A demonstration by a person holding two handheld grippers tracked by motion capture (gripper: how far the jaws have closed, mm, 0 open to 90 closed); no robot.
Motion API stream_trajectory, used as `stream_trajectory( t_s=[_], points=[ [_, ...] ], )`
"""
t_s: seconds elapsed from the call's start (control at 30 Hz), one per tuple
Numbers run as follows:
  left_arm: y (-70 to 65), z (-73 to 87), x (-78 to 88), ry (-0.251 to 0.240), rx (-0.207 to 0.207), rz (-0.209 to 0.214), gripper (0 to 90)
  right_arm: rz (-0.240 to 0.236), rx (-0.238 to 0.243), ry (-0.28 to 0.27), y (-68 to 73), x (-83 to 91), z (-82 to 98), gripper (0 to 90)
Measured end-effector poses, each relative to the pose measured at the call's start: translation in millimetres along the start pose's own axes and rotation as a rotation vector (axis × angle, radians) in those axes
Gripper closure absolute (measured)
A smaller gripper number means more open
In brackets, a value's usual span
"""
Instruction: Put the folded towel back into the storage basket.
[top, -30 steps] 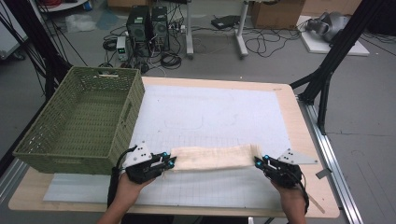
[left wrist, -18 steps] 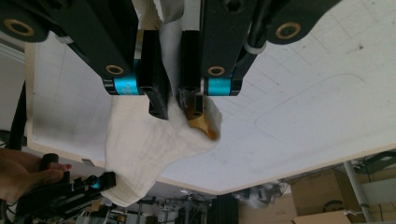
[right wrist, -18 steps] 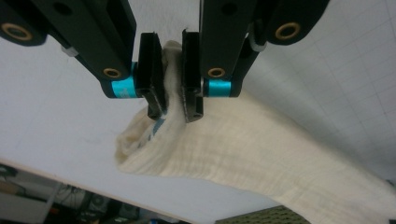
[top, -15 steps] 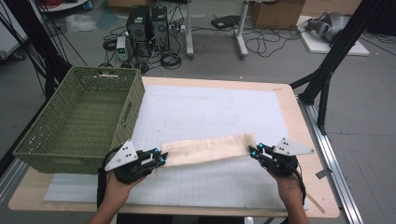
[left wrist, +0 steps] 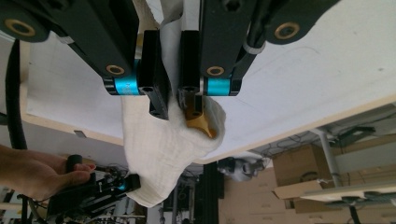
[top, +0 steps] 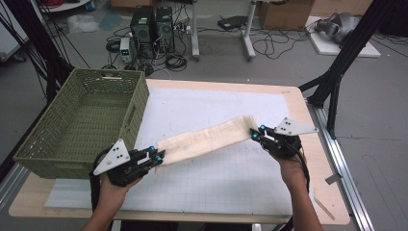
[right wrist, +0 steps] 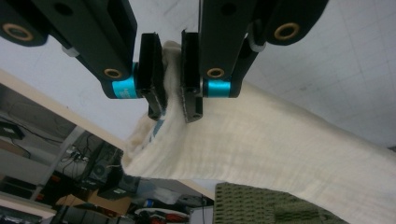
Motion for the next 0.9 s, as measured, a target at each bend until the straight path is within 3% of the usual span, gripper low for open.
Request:
stream_trajectory(
  t_s=[0.13,0.27,0.53,0.73,0.9],
  points=[
    [7.5,-8.4,6.5,-0.025,-0.009,-0.029,83.1,-0.014,0.022,0.035,-6.7,-15.7,-20.1,81.8],
    [15.1,-10.9,10.8,-0.038,0.006,-0.047,83.1,-0.013,0.061,0.032,-12.6,-26.8,-38.3,81.8],
    [26.1,-18.6,21.3,-0.057,0.004,-0.097,83.2,-0.025,0.073,0.014,-18.9,-46.1,-64.0,81.8],
    [36.2,-20.3,30.0,-0.077,0.028,-0.131,83.2,-0.036,0.099,0.017,-24.9,-73.2,-92.1,81.8],
    [37.2,-18.2,30.6,-0.065,0.01,-0.149,83.3,-0.034,0.11,0.018,-31.7,-88.6,-107.2,81.8]
  ],
)
Point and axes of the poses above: each handheld gripper's, and its own axes: x roughly backward along the jaws, z roughly out of its underside, y roughly to its left, the point moved 3 cm from there along -x, roughly forward along the jaws, and after that the axes turned 15 degrees about -z, right-handed, at the moved point
